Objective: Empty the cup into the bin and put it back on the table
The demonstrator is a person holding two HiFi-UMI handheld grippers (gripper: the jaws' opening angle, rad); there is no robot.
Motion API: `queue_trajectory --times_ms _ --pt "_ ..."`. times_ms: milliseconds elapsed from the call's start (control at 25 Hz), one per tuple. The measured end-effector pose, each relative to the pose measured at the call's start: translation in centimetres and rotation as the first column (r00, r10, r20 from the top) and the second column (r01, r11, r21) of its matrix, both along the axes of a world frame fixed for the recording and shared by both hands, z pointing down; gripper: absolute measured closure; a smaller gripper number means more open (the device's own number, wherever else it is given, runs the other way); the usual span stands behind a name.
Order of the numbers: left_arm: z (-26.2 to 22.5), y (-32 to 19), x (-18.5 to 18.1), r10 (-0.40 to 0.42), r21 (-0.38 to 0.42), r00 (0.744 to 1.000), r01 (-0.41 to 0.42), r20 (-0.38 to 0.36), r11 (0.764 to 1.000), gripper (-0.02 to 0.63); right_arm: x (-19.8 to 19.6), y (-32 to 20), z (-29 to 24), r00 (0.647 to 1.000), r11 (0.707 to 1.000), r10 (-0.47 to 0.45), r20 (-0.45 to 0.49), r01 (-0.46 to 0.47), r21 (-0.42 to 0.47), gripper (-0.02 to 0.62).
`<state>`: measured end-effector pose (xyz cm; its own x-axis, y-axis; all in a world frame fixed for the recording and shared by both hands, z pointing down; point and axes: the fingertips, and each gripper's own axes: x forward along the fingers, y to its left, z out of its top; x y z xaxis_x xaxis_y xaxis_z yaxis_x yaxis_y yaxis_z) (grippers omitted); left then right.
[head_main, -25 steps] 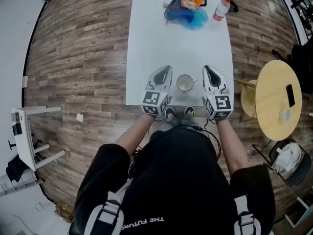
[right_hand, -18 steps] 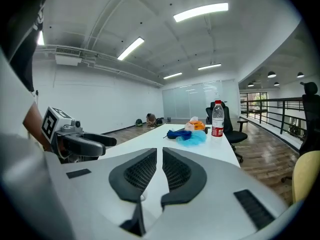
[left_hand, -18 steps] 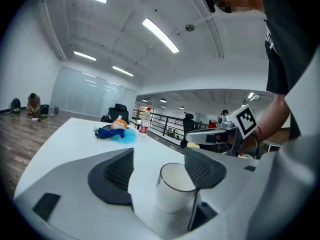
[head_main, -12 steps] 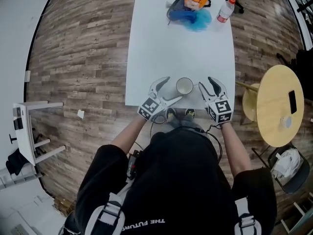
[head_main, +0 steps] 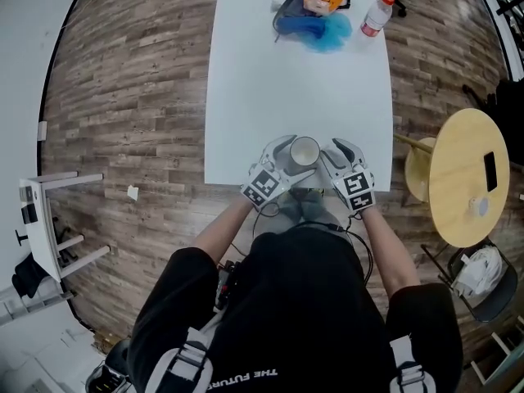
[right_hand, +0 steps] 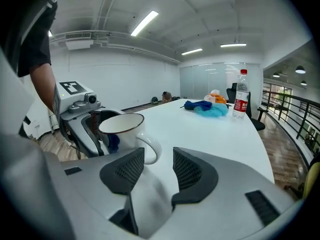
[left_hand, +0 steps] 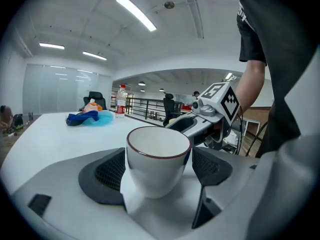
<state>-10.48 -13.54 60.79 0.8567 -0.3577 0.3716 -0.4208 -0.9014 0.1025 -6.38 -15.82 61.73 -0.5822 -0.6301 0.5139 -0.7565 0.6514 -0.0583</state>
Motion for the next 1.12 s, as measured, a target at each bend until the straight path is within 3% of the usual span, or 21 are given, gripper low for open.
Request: queue_trajectory --times_ms 120,360,480,640,800,920,1120 --pt "0.3 -0.3 0.8 0.027 -0.003 1.000 -0.027 -0.011 1.000 0.201 0.1 -0.7 0.5 1.000 1.000 0.011 0.007 -0.011 -0.012 0.411" --pt "2.3 -0.8 1.5 0.059 0.001 0.997 -0.060 0.053 0.998 0.201 -0.4 -1.5 1.4 1.000 1.000 -0.005 -0.006 0.005 -0.016 0.418" --pt "2.3 -1.3 1.4 0.012 0.000 0.998 -0.012 0.065 1.000 0.202 -1.2 -1.4 1.2 1.000 1.000 -0.001 0.014 0.001 -0.020 0.510" --pt "1.8 -1.6 1.0 -0.002 -0.024 0.998 0.003 0.059 1.000 0.202 -1.6 -1.5 0.6 1.000 1.000 0.022 0.017 -0.022 -0.019 0.522" --pt "-0.6 -1.7 1.1 0.061 -0.054 0.997 -0.059 0.037 0.997 0.202 -1.4 -1.4 -1.9 0.997 0.998 0.050 0.064 -0.052 0.020 0.523" --pt "-3.3 -1.8 2.4 0.127 -0.077 0.992 -0.125 0.015 0.989 0.202 -0.1 -1.4 -5.2 0.994 0.986 0.085 0.061 -0.093 0.135 0.522" --pt "-6.7 -0.8 6.2 0.257 -0.185 0.966 -0.255 -0.013 0.949 0.202 4.3 -0.4 -9.0 0.969 0.944 0.226 0.096 -0.242 0.224 0.491"
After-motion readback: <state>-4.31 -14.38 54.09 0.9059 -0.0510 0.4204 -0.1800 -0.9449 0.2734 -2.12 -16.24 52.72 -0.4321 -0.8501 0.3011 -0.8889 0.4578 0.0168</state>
